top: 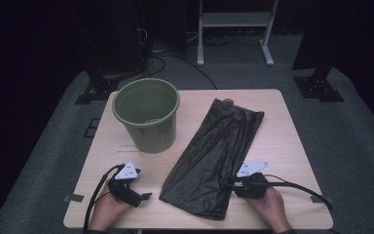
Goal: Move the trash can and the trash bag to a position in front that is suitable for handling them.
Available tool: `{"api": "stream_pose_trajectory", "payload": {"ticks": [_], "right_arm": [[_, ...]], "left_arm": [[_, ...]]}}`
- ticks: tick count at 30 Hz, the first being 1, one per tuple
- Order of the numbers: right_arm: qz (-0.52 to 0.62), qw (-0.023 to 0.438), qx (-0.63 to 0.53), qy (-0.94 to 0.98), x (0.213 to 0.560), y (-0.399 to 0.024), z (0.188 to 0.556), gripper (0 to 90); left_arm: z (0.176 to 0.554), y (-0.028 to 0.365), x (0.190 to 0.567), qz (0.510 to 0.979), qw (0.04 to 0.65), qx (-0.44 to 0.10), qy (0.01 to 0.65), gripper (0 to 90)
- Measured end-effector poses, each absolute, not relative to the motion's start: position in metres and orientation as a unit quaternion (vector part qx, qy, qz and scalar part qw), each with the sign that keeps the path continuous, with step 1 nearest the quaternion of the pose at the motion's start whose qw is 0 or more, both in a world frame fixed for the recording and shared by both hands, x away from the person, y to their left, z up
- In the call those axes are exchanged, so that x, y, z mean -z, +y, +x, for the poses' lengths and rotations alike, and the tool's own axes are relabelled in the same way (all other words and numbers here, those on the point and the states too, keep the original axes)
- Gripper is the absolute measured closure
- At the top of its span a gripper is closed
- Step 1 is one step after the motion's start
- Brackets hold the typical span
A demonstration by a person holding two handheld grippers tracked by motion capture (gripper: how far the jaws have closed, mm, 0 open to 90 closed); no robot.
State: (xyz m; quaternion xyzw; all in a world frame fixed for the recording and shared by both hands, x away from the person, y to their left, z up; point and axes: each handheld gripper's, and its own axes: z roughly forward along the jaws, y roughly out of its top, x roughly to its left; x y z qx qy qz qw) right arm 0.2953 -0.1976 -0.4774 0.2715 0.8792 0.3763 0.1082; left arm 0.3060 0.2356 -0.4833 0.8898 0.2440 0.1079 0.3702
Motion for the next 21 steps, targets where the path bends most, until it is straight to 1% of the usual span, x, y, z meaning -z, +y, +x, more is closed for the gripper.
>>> {"api": "stream_pose_trajectory", "payload": {"ticks": [1, 3, 4, 12, 14, 21], "right_arm": [[0.271, 0.108, -0.375, 0.88, 0.477, -0.198, 0.295, 78.0], [0.268, 0.103, -0.376, 0.881, 0.477, -0.198, 0.295, 87.1], [0.267, 0.1, -0.376, 0.882, 0.477, -0.198, 0.295, 87.9], [0.267, 0.101, -0.369, 0.885, 0.474, -0.205, 0.294, 88.3], [0.276, 0.093, -0.378, 0.879, 0.474, -0.211, 0.296, 88.3], [0.302, 0.098, -0.382, 0.868, 0.468, -0.239, 0.297, 88.1]], "left_arm": [[0.306, 0.236, 0.483, 0.89, 0.37, -0.108, 0.244, 0.0], [0.306, 0.236, 0.483, 0.89, 0.37, -0.108, 0.244, 0.0], [0.306, 0.236, 0.483, 0.89, 0.37, -0.108, 0.244, 0.0], [0.306, 0.236, 0.483, 0.89, 0.37, -0.108, 0.244, 0.0], [0.306, 0.236, 0.483, 0.89, 0.37, -0.108, 0.244, 0.0], [0.306, 0.236, 0.483, 0.89, 0.37, -0.108, 0.244, 0.0]]}}
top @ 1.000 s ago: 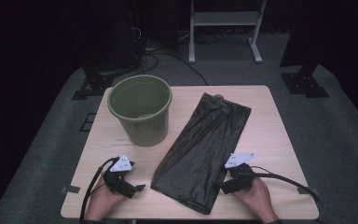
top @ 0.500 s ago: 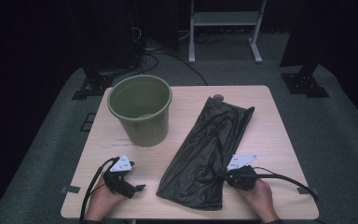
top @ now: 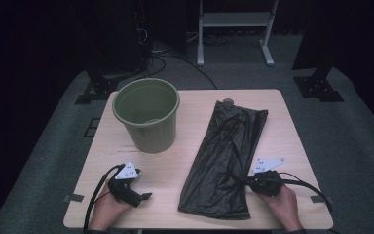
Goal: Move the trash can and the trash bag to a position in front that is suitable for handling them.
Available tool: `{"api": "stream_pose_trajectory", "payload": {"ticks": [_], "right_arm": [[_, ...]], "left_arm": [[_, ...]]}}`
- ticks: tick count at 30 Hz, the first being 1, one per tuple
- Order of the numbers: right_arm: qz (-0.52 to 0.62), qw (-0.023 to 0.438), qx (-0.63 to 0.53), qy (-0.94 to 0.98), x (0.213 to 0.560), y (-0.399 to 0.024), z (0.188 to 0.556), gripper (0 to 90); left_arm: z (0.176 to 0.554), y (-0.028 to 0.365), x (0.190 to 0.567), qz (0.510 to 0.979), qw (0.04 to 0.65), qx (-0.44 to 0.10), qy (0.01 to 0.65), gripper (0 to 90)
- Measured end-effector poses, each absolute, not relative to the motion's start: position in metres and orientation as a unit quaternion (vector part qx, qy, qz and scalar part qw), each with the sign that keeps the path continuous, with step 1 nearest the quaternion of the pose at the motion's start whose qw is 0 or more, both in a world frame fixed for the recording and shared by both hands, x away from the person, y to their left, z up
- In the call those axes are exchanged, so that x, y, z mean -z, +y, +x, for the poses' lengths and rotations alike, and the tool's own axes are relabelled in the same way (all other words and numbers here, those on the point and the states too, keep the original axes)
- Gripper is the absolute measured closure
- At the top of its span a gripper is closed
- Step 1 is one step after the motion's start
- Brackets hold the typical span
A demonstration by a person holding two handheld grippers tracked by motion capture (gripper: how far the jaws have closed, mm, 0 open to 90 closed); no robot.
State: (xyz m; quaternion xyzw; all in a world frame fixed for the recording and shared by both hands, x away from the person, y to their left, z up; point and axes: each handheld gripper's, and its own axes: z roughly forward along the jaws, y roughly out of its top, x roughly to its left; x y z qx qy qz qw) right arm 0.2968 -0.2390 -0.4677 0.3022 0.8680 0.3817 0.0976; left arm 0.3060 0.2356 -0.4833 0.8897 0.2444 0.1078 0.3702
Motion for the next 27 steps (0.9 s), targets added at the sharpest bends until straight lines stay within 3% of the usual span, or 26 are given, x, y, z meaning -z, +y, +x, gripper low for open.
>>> {"api": "stream_pose_trajectory", "payload": {"ticks": [10, 15, 21, 24, 27], "right_arm": [[0.352, 0.117, -0.362, 0.855, 0.468, -0.285, 0.295, 84.6], [0.372, 0.135, -0.373, 0.839, 0.46, -0.295, 0.293, 61.9], [0.356, 0.134, -0.386, 0.84, 0.448, -0.273, 0.297, 38.3], [0.344, 0.132, -0.389, 0.844, 0.446, -0.254, 0.303, 30.8], [0.323, 0.127, -0.391, 0.853, 0.445, -0.232, 0.308, 29.4]], "left_arm": [[0.306, 0.236, 0.483, 0.889, 0.37, -0.109, 0.247, 0.0], [0.306, 0.236, 0.483, 0.889, 0.37, -0.109, 0.247, 0.0], [0.305, 0.235, 0.483, 0.889, 0.37, -0.109, 0.248, 0.0], [0.305, 0.235, 0.483, 0.889, 0.37, -0.109, 0.248, 0.0], [0.305, 0.235, 0.483, 0.889, 0.37, -0.11, 0.249, 0.0]]}}
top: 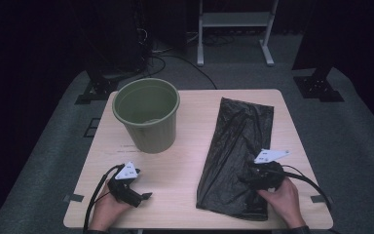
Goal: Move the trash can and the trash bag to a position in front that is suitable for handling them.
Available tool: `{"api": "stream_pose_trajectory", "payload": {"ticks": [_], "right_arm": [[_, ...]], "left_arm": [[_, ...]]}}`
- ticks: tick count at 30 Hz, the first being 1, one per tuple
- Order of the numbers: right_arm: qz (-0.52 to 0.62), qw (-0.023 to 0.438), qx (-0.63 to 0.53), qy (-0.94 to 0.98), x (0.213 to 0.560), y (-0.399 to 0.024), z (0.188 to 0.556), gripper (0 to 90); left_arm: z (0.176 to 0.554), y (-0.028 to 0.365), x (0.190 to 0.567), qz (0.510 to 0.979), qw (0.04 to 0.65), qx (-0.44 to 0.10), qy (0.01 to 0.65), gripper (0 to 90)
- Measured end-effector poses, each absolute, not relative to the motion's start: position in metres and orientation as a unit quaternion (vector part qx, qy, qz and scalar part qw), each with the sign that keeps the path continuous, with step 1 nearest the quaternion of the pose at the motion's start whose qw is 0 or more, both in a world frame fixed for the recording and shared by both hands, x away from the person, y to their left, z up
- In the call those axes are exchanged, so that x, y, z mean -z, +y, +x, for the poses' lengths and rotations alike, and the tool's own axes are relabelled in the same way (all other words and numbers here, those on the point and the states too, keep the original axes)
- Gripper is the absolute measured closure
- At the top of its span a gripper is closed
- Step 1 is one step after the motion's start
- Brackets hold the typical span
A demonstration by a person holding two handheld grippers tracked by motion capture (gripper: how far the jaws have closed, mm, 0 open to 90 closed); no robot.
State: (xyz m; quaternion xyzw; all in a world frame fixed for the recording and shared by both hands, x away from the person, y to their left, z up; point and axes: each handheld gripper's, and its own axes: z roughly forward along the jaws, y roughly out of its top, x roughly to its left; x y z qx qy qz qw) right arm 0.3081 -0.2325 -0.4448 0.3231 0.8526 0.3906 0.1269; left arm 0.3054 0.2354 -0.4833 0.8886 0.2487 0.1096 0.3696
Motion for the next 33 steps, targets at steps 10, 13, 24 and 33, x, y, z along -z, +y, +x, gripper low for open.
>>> {"api": "stream_pose_trajectory", "payload": {"ticks": [10, 13, 24, 33], "right_arm": [[0.285, 0.104, -0.359, 0.883, 0.464, -0.18, 0.323, 29.3], [0.282, 0.097, -0.353, 0.887, 0.47, -0.177, 0.325, 34.2], [0.265, 0.094, -0.357, 0.891, 0.473, -0.177, 0.319, 81.8], [0.244, 0.083, -0.348, 0.902, 0.47, -0.179, 0.311, 89.8]], "left_arm": [[0.305, 0.235, 0.483, 0.889, 0.369, -0.11, 0.249, 0.0], [0.305, 0.235, 0.483, 0.889, 0.369, -0.11, 0.249, 0.0], [0.305, 0.235, 0.483, 0.888, 0.37, -0.11, 0.249, 0.0], [0.305, 0.235, 0.483, 0.888, 0.37, -0.11, 0.249, 0.0]]}}
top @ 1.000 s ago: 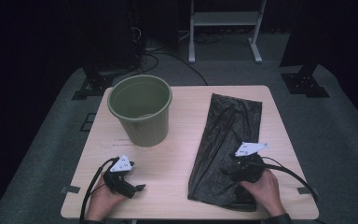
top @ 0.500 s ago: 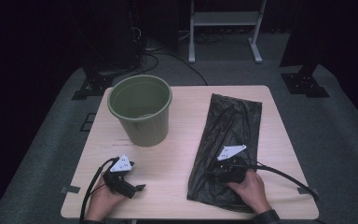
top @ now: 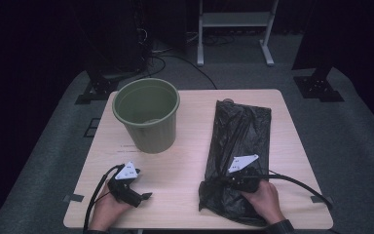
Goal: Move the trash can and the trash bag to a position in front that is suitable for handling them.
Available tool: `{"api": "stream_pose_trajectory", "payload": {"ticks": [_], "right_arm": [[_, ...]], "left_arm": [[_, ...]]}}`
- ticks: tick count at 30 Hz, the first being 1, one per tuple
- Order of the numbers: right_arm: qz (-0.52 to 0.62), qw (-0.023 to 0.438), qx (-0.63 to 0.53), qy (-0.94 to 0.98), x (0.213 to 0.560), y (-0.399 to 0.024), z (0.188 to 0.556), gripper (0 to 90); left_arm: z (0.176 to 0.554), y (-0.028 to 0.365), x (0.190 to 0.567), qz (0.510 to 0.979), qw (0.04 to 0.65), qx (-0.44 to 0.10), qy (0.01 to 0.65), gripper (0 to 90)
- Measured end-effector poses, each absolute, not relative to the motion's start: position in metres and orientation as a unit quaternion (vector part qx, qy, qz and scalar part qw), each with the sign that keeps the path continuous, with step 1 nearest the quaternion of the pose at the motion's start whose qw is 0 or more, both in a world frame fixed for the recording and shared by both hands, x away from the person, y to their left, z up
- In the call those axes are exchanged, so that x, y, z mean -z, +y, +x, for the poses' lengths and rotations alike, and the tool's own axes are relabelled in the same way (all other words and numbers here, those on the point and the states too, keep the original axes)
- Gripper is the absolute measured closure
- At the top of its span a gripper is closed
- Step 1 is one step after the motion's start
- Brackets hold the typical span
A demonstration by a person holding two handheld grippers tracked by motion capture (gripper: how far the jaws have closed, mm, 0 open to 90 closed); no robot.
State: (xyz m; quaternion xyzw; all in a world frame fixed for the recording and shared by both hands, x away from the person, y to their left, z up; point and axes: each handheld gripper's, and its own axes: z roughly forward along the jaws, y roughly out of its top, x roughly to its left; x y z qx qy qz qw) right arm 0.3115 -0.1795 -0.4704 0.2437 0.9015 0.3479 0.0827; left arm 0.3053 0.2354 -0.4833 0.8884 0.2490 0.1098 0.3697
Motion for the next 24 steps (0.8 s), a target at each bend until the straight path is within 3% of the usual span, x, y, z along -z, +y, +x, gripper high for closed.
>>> {"api": "stream_pose_trajectory", "payload": {"ticks": [10, 16, 19, 20, 21, 24], "right_arm": [[0.234, 0.065, -0.344, 0.907, 0.468, -0.208, 0.287, 89.6], [0.241, 0.071, -0.329, 0.91, 0.467, -0.232, 0.272, 84.1], [0.261, 0.075, -0.333, 0.903, 0.466, -0.252, 0.266, 72.9], [0.261, 0.075, -0.333, 0.903, 0.466, -0.252, 0.266, 72.9], [0.271, 0.082, -0.342, 0.896, 0.46, -0.257, 0.266, 62.1], [0.284, 0.093, -0.354, 0.886, 0.448, -0.257, 0.268, 51.5]], "left_arm": [[0.305, 0.235, 0.483, 0.888, 0.369, -0.111, 0.251, 0.0], [0.304, 0.235, 0.483, 0.887, 0.369, -0.113, 0.253, 0.0], [0.304, 0.235, 0.483, 0.887, 0.369, -0.113, 0.254, 0.0], [0.304, 0.235, 0.483, 0.887, 0.369, -0.113, 0.254, 0.0], [0.304, 0.235, 0.483, 0.887, 0.369, -0.113, 0.255, 0.0], [0.304, 0.235, 0.483, 0.886, 0.369, -0.113, 0.255, 0.0]]}}
